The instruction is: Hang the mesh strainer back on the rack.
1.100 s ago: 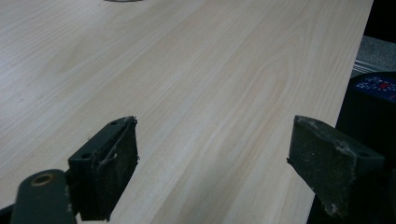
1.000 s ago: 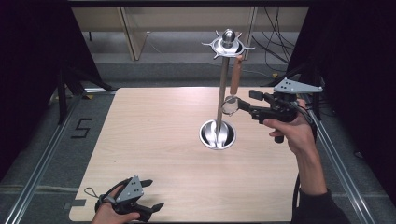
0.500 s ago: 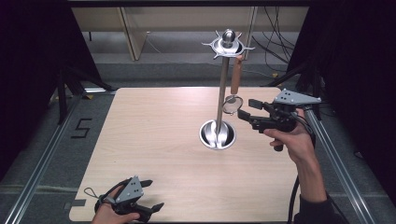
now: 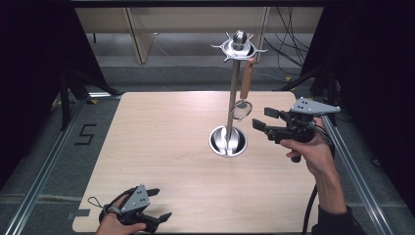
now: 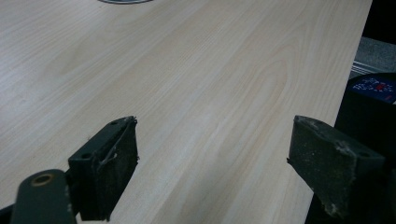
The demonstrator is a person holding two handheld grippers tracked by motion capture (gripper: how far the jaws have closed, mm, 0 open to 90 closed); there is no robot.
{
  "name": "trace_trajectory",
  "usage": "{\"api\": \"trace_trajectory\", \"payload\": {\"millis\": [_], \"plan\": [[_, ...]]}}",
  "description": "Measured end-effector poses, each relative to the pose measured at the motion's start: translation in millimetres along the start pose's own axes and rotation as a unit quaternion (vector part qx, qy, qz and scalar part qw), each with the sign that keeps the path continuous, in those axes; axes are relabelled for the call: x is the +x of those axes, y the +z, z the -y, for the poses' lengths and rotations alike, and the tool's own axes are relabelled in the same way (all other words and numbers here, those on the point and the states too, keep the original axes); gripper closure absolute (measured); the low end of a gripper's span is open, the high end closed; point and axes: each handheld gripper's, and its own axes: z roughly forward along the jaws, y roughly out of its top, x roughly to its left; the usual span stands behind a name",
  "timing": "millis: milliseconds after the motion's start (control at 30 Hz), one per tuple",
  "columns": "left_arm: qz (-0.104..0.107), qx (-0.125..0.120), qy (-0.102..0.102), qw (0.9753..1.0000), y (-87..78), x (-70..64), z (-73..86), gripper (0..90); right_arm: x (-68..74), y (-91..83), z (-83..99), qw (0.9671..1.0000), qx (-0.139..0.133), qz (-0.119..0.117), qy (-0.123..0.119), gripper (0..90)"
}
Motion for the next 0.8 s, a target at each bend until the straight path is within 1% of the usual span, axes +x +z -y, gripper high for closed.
{"api": "trace_trajectory", "payload": {"millis": [33,67,100,133,167,200,233,267,300,333,367,400,433,467,500,533,567,600,633,667,700,733,767,800], "plan": [[0.006,-0.006,-0.013,0.9999,1.0,-1.7,0.0,15.2,0.0,0.0,0.0,1.0000,0.000,0.000,0.000,35.2],[0.007,-0.003,-0.013,0.9999,0.7,-1.9,-0.2,15.2,-0.5,0.1,1.0,1.0000,0.004,-0.002,-0.003,35.0],[0.000,-0.004,-0.007,1.0000,0.4,-1.3,-0.2,15.2,-1.2,1.0,4.0,0.9999,0.004,0.000,-0.010,34.9],[-0.003,0.001,0.000,1.0000,-0.3,-0.1,-0.4,15.2,-0.2,0.6,5.6,0.9999,0.012,0.002,-0.003,34.8],[-0.001,-0.003,-0.005,1.0000,0.1,-0.5,-0.2,15.3,-1.5,0.9,7.2,0.9999,0.014,-0.001,-0.010,34.6],[0.003,-0.010,-0.007,0.9999,0.8,-0.6,0.4,15.3,-0.6,0.6,9.1,0.9998,0.017,0.002,-0.002,34.6],[0.003,-0.010,-0.007,0.9999,0.8,-0.6,0.4,15.2,-0.6,0.6,9.1,0.9998,0.017,0.002,-0.002,34.6],[0.003,-0.009,-0.010,0.9999,0.6,-0.9,0.8,15.2,-0.7,0.3,11.3,0.9997,0.023,0.000,-0.004,34.6],[0.003,-0.009,-0.010,0.9999,0.3,-1.0,1.0,15.2,-1.1,0.3,16.3,0.9993,0.035,0.001,-0.015,34.4],[0.001,-0.011,-0.010,0.9999,-0.5,-1.6,0.8,15.2,-1.1,0.3,16.3,0.9993,0.035,0.001,-0.015,34.4],[0.004,-0.011,-0.004,0.9999,-1.2,-0.8,0.3,15.2,0.4,0.8,20.4,0.9990,0.045,0.002,-0.004,34.3],[0.004,-0.011,-0.004,0.9999,-1.2,-0.8,0.3,15.2,-0.7,2.5,21.9,0.9993,0.034,0.004,-0.011,34.3],[0.000,-0.001,0.001,1.0000,-2.2,-0.1,0.3,15.2,-0.7,2.5,21.9,0.9993,0.034,0.004,-0.011,34.3],[-0.003,-0.005,-0.007,1.0000,-1.5,-1.5,1.1,15.2,-0.4,1.8,24.4,0.9988,0.049,-0.004,-0.008,34.1],[0.001,-0.014,-0.018,0.9998,-0.3,-3.4,1.5,15.2,-0.4,1.8,24.4,0.9988,0.049,-0.004,-0.008,34.1],[0.004,-0.008,-0.012,0.9999,-1.4,-3.0,1.0,15.2,0.3,2.1,27.4,0.9982,0.057,-0.010,-0.013,33.9],[0.003,-0.005,-0.008,0.9999,-2.2,-2.5,0.8,15.2,2.1,1.8,28.9,0.9981,0.060,-0.007,-0.008,33.8],[0.004,-0.006,-0.009,0.9999,-2.4,-2.5,0.8,15.2,1.7,2.5,30.3,0.9980,0.061,-0.008,-0.013,33.8],[0.004,-0.006,-0.009,0.9999,-2.4,-2.5,0.8,15.2,3.3,1.8,31.5,0.9978,0.065,-0.010,-0.004,33.8],[0.000,-0.001,-0.003,1.0000,-2.9,-1.1,0.9,15.2,2.3,1.9,32.6,0.9979,0.063,-0.006,-0.015,33.7],[0.000,-0.001,-0.003,1.0000,-2.9,-1.1,0.9,15.2,2.3,1.9,32.6,0.9979,0.063,-0.006,-0.015,33.7],[-0.001,-0.002,-0.002,1.0000,-2.8,-0.8,0.6,15.2,3.9,1.6,34.0,0.9977,0.068,-0.005,-0.008,33.7],[0.003,-0.006,-0.009,0.9999,-2.1,-1.5,0.4,15.2,3.0,2.7,35.2,0.9977,0.064,-0.006,-0.018,33.7],[0.003,-0.009,-0.011,0.9999,-1.3,-1.5,0.3,15.2,4.6,1.8,36.3,0.9971,0.075,-0.007,-0.012,33.7]]}}
